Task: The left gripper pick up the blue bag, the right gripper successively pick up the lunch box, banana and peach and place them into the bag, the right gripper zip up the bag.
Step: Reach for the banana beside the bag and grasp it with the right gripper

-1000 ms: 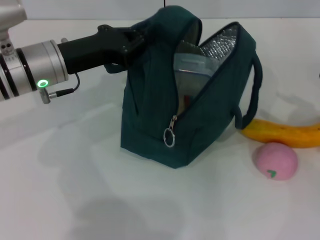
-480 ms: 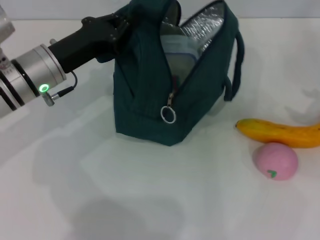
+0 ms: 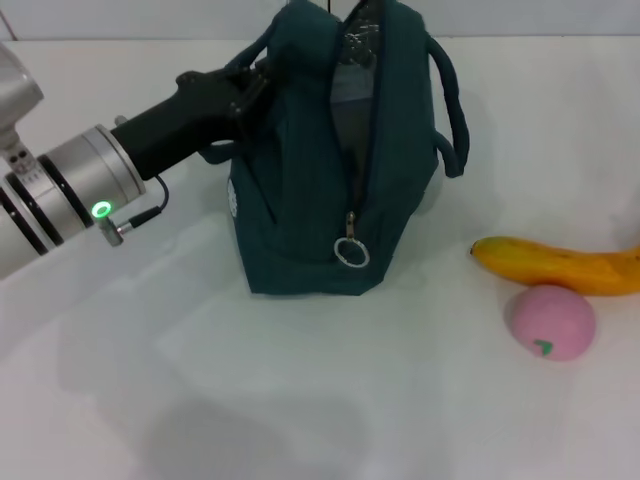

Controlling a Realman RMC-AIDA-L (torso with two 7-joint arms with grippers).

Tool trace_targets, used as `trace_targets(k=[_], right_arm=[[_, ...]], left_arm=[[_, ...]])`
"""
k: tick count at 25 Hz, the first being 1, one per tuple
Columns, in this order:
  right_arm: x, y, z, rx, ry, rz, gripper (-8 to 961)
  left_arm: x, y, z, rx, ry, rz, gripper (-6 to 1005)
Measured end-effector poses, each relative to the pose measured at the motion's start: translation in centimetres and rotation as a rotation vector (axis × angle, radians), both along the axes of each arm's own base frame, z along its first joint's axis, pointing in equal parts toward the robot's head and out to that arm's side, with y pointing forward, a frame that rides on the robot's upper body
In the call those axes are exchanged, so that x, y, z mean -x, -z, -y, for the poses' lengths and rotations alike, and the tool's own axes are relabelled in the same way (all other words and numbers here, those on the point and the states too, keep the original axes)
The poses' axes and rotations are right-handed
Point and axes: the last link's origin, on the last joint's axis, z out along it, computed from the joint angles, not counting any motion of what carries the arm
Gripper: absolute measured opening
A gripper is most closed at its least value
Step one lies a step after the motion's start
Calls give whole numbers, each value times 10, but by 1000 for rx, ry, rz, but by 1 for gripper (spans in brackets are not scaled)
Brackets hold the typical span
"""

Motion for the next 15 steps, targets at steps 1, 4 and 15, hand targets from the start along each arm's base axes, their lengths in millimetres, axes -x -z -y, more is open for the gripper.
trace_targets(k=[1,4,15], right_arm=[[1,1,-1,11,-1,19,796],[4,7,-2,58,-16,78,800],[18,40,-17,159,-50,284,800]], left_arm=[[1,1,1,1,-7,5,75],[3,3,2,2,-27,24,75],[6,3,3,1,-60,51,75]])
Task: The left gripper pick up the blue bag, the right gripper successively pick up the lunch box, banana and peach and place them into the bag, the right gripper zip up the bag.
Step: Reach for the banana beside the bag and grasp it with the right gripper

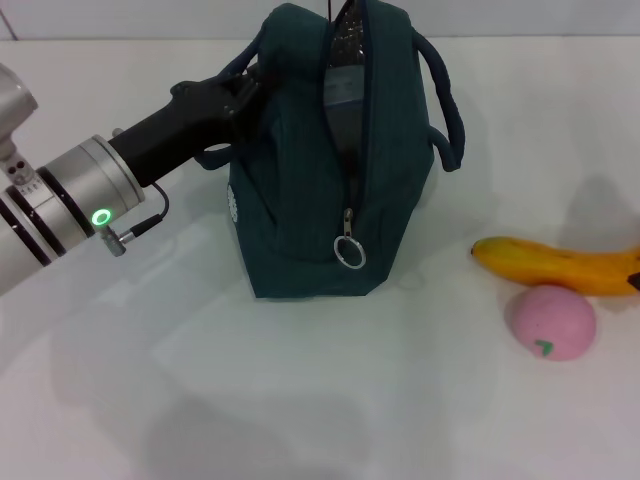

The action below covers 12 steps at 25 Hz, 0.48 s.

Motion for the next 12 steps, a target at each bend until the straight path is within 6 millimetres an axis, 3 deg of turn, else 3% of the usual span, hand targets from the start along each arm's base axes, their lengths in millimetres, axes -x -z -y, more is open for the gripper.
trace_targets(k=[12], right_arm=[[18,33,-10,69,-91,99,795]], left_arm=[[3,0,-2,-2,-21,-10,75]])
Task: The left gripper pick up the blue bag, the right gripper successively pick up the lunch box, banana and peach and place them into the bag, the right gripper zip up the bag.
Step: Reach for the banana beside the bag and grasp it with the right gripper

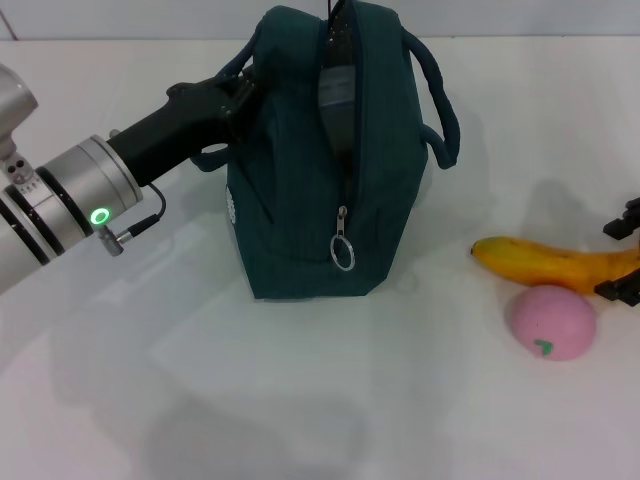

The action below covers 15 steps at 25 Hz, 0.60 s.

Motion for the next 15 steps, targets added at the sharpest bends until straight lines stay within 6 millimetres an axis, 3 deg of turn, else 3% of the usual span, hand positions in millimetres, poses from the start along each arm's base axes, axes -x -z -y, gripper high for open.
trace_targets(k=[6,15], right_arm=[[0,16,-1,31,-15,43,794],[-3,21,-4,14,-4,47,759]], left_arm=[[0,-1,-1,-4,-5,4,75],[2,-3,0,-11,-9,2,75]])
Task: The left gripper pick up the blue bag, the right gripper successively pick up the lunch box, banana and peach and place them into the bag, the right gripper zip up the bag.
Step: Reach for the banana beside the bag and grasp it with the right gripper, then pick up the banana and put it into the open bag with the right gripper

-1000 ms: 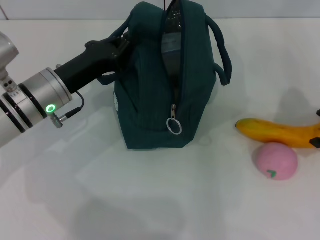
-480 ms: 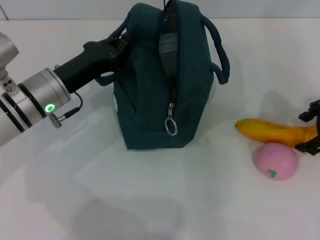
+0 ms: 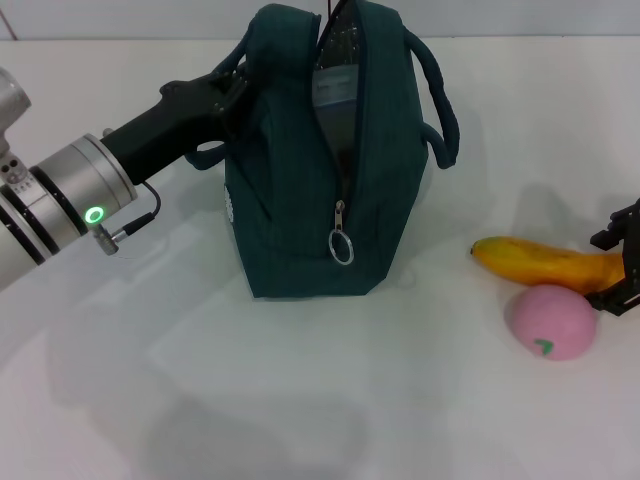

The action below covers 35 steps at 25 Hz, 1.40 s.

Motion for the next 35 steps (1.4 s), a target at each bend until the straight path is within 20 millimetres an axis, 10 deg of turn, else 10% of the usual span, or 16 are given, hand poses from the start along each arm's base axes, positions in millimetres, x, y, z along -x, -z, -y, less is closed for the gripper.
trace_targets(k=[12,21,35], right_arm=[[-5,3,2,-1,46,-8,700],[-12,-10,-2,-92,89,-65,439],[-17,-86,28,-452,-1,-761,422]], left_arm=[[2,-2,0,-5,-2,-2,75],[0,-5,6,-10,35,6,76],[-15,-18,36,-3,268,64,76]])
